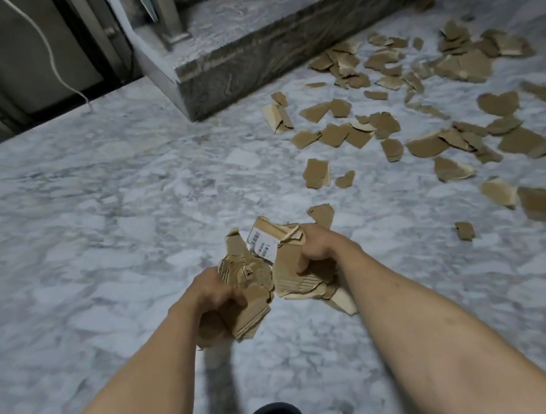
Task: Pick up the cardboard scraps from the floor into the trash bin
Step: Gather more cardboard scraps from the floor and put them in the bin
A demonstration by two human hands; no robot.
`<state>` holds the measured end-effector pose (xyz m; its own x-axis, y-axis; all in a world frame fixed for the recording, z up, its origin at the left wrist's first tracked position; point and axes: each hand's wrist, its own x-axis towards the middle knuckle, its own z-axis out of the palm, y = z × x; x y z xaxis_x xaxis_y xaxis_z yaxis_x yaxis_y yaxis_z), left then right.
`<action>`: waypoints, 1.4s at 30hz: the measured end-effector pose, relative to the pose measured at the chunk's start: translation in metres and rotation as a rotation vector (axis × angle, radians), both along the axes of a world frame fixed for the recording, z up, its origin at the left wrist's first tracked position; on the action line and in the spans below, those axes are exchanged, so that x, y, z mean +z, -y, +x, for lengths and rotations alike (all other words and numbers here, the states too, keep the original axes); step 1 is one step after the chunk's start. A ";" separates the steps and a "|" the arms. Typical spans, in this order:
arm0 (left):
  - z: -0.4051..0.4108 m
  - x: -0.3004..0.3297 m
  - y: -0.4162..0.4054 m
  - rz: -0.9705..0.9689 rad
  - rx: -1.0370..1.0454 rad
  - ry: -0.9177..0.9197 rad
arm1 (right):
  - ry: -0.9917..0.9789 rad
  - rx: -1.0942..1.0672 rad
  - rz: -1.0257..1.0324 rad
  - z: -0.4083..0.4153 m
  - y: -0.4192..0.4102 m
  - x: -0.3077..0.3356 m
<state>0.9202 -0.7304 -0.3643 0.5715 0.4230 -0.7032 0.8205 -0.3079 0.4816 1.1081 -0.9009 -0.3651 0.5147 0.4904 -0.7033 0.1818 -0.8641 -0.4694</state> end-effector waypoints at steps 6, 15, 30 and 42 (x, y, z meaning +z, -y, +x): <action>0.053 0.015 0.002 -0.083 0.030 0.138 | 0.062 -0.272 0.104 0.060 0.016 0.025; 0.169 0.020 -0.017 -0.069 -0.045 0.169 | 0.018 -0.183 -0.058 0.079 0.013 -0.010; 0.322 0.018 0.006 -0.137 -0.098 0.189 | 0.013 -0.402 0.061 0.206 0.056 0.011; 0.334 -0.005 0.023 -0.150 -0.050 0.104 | -0.116 -0.467 0.109 0.202 0.055 -0.001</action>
<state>1.2541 -0.7537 -0.3690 0.6621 0.2868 -0.6924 0.7494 -0.2651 0.6067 1.3100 -0.9556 -0.3657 0.6182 0.3000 -0.7265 -0.2718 -0.7857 -0.5557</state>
